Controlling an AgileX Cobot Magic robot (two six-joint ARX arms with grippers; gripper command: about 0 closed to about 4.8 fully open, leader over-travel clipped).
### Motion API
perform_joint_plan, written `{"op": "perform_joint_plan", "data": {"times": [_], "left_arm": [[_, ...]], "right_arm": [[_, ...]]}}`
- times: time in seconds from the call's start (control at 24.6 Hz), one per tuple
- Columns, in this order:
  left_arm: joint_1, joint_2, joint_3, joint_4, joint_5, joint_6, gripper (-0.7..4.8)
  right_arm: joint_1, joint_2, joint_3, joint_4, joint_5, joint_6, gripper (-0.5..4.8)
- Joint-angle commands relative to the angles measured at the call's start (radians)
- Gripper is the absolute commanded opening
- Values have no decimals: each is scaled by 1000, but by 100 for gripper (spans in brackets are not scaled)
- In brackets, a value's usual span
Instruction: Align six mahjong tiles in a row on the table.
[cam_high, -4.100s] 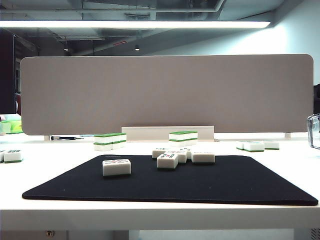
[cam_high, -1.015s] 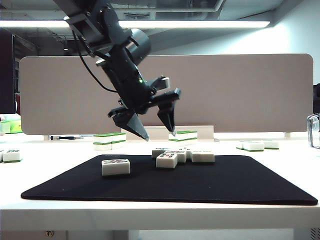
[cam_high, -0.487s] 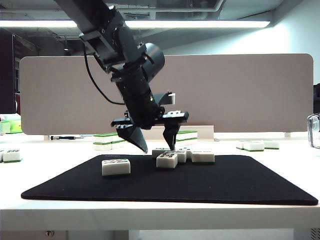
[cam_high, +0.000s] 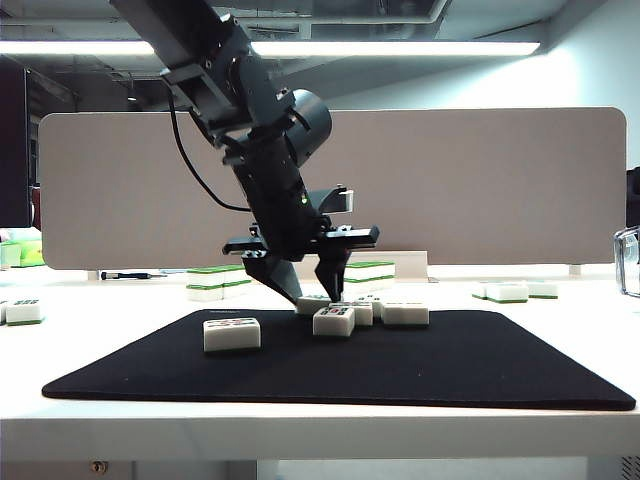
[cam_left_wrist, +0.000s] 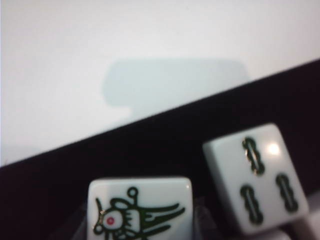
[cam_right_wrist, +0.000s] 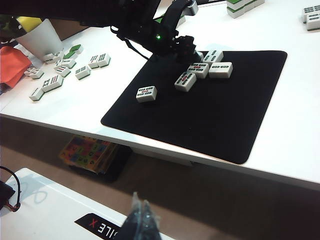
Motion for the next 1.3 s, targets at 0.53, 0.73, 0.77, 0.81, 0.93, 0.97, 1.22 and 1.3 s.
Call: {"op": "perform_joint_plan", "data": {"times": [0.53, 0.73, 0.77, 0.81, 0.93, 0.97, 1.22, 1.3], "left_arm": [[17, -230, 2, -343, 77, 589, 206], [45, -261, -1, -417, 194, 789, 207], [62, -266, -3, -444, 244, 836, 207], [72, -268, -3, -454, 264, 855, 207], [110, -269, -3, -489, 309, 923, 207], [126, -268, -3, -497, 319, 953, 207], [218, -217, -3, -496, 364, 1026, 211], [217, -181, -3, -495, 364, 1041, 211]], "right_arm": [[1, -11, 3, 9, 2, -3, -1], [1, -11, 3, 8, 2, -3, -1], [1, -11, 3, 8, 2, -3, -1], [1, -11, 3, 7, 2, -3, -1], [1, -11, 3, -6, 2, -3, -1], [1, -11, 3, -8, 2, -2, -1], [1, -11, 3, -17, 1, -2, -1], [1, -11, 3, -17, 1, -2, -1]]}}
